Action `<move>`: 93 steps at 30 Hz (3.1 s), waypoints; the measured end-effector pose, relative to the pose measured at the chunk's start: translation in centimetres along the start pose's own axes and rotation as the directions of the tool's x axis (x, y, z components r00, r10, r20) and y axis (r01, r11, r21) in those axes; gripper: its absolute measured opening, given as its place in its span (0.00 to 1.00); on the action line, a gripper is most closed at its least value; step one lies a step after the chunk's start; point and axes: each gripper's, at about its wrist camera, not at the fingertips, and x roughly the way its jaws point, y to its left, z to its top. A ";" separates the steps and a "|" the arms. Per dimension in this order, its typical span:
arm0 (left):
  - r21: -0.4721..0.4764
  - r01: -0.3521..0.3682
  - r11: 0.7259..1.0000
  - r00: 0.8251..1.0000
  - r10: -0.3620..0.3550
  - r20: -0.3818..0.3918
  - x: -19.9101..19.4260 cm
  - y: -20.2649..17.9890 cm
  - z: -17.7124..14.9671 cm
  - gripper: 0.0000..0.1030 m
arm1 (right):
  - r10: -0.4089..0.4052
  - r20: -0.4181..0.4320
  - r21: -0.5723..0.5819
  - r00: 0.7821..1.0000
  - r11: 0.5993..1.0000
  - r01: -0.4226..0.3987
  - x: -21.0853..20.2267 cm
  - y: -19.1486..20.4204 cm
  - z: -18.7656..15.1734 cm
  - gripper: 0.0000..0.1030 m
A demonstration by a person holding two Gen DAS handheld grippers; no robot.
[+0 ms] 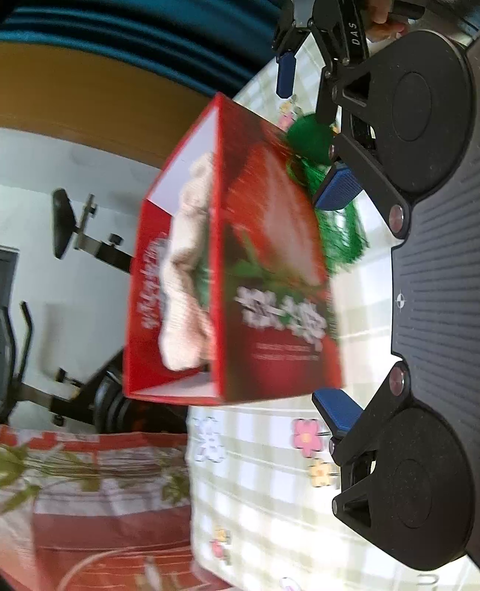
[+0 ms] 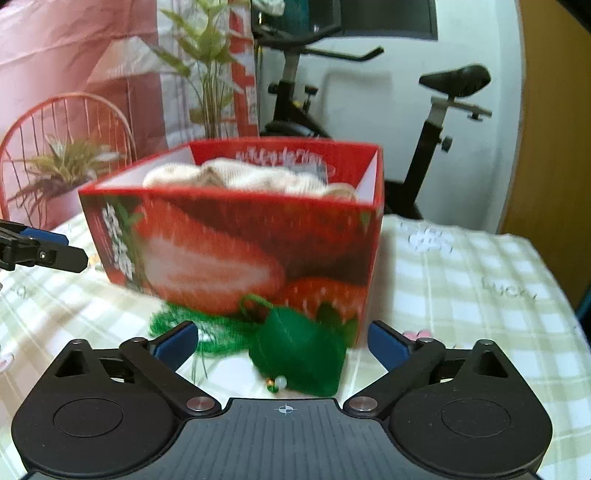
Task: Organize soft objects
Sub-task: 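Move both grippers back down to the green knit pouch, then close both grippers on the green knit pouch, then lift the green pouch with both grippers and carry it over the red box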
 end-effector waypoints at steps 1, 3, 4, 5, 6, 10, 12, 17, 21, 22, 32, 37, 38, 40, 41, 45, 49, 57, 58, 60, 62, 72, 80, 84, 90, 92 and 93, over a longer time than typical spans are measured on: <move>-0.011 -0.003 1.000 1.000 0.003 -0.012 0.4 0.3 -0.3 1.00 | 0.004 -0.008 0.003 1.000 1.000 -0.004 0.4 0.0 -0.2 0.93; -0.027 -0.008 1.000 1.000 0.007 -0.031 0.9 0.6 -1.0 1.00 | 0.012 -0.033 0.007 0.999 1.000 -0.012 1.3 -0.2 -0.6 0.85; -0.034 -0.011 0.999 0.999 0.009 -0.041 1.2 0.9 -1.3 1.00 | 0.012 -0.045 0.007 0.999 1.000 -0.012 1.7 -0.3 -0.7 0.83; -0.038 -0.013 0.999 0.999 0.011 -0.049 1.5 1.1 -1.6 1.00 | 0.014 -0.057 0.004 0.998 1.000 -0.013 2.1 -0.3 -0.9 0.80; -0.042 -0.015 0.999 0.998 0.013 -0.056 1.7 1.3 -1.8 1.00 | 0.017 -0.064 0.001 0.998 1.000 -0.017 2.4 -0.3 -1.0 0.78; -0.063 -0.027 0.998 0.997 0.022 -0.078 2.3 2.2 -2.5 1.00 | 0.022 -0.073 -0.028 0.997 0.999 -0.024 3.1 0.0 -1.1 0.75; -0.081 -0.028 0.996 0.996 0.021 -0.083 2.4 2.6 -2.8 1.00 | 0.041 -0.081 -0.041 0.996 0.998 -0.045 3.3 0.2 -1.1 0.58; -0.101 -0.015 0.995 0.997 0.007 -0.079 2.2 2.9 -3.2 1.00 | 0.097 -0.099 -0.114 0.990 0.988 -0.108 3.5 2.3 -1.1 0.57; -0.115 0.018 0.993 0.998 -0.025 -0.061 1.6 2.8 -3.4 1.00 | 0.154 -0.112 -0.154 0.982 0.973 -0.170 3.5 5.0 -1.2 0.57; -0.113 0.017 0.993 0.998 -0.024 -0.058 1.4 2.6 -3.4 0.99 | 0.169 -0.116 -0.160 0.979 0.969 -0.186 3.5 5.7 -1.2 0.57; -0.195 0.090 0.977 0.995 -0.096 -0.022 -1.1 2.2 -4.5 0.78 | 0.277 -0.127 -0.134 0.952 0.947 -0.293 3.5 11.9 -1.5 0.57; -0.247 0.156 0.956 0.987 -0.162 -0.003 -2.2 1.7 -5.7 0.71 | 0.277 -0.098 -0.137 0.956 0.947 -0.289 2.8 13.0 -2.4 0.58; -0.245 0.168 0.955 0.985 -0.175 -0.004 -2.2 1.4 -5.8 0.69 | 0.282 -0.092 -0.126 0.955 0.948 -0.293 2.6 12.9 -2.7 0.58; -0.237 0.192 0.952 0.980 -0.201 -0.012 -1.9 0.9 -6.0 0.65 | 0.290 -0.086 -0.112 0.953 0.948 -0.299 2.3 12.7 -3.4 0.58; -0.233 0.205 0.951 0.976 -0.215 -0.021 -1.6 0.6 -6.2 0.63 | 0.294 -0.085 -0.109 0.952 0.947 -0.303 2.1 12.6 -3.7 0.58; -0.244 0.252 0.937 0.963 -0.269 -0.038 -0.8 0.1 -6.9 0.60 | 0.302 -0.074 -0.093 0.950 0.947 -0.308 1.8 12.0 -3.9 0.58; -0.267 0.282 0.922 0.953 -0.301 -0.032 -0.3 0.3 -7.4 0.53 | 0.306 -0.069 -0.097 0.949 0.945 -0.312 1.7 12.0 -4.1 0.58; -0.311 0.300 0.902 0.947 -0.321 -0.019 0.2 1.1 -8.2 0.52 | 0.312 -0.061 -0.105 0.948 0.943 -0.317 1.6 12.0 -4.3 0.58; -0.308 0.297 0.904 0.948 -0.319 -0.021 0.2 1.0 -8.3 0.52 | 0.311 -0.062 -0.112 0.949 0.942 -0.316 1.6 12.1 -4.3 0.58; -0.305 0.295 0.905 0.948 -0.317 -0.023 0.3 1.0 -8.4 0.52 | 0.306 -0.063 -0.125 0.950 0.942 -0.312 1.6 12.2 -4.3 0.58; -0.308 0.297 0.904 0.948 -0.319 -0.021 0.3 1.1 -8.4 0.51 | 0.304 -0.062 -0.131 0.951 0.942 -0.310 1.6 12.3 -4.4 0.57; -0.300 0.299 0.906 0.948 -0.319 -0.019 0.0 1.0 -8.4 0.51 | 0.308 -0.054 -0.131 0.950 0.941 -0.312 1.5 12.2 -4.3 0.55; -0.232 0.313 0.921 0.949 -0.313 0.035 -2.1 0.4 -5.2 0.51 | 0.305 0.019 -0.147 0.952 0.943 -0.299 -0.4 11.9 -1.5 0.55; -0.199 0.325 0.925 0.946 -0.314 0.083 -3.8 0.0 -1.4 0.51 | 0.304 0.071 -0.158 0.950 0.944 -0.291 -1.8 11.3 2.3 0.55; -0.129 0.335 0.933 0.932 -0.308 0.192 -6.5 -0.8 5.4 0.50 | 0.304 0.148 -0.170 0.941 0.945 -0.279 -3.6 10.1 9.6 0.55; -0.113 0.345 0.932 0.920 -0.312 0.236 -7.3 -0.8 7.2 0.50 | 0.305 0.181 -0.180 0.935 0.945 -0.274 -4.3 9.8 12.1 0.55; -0.106 0.349 0.931 0.914 -0.314 0.257 -7.7 -0.8 8.1 0.50 | 0.305 0.195 -0.187 0.932 0.944 -0.270 -4.6 9.7 13.1 0.55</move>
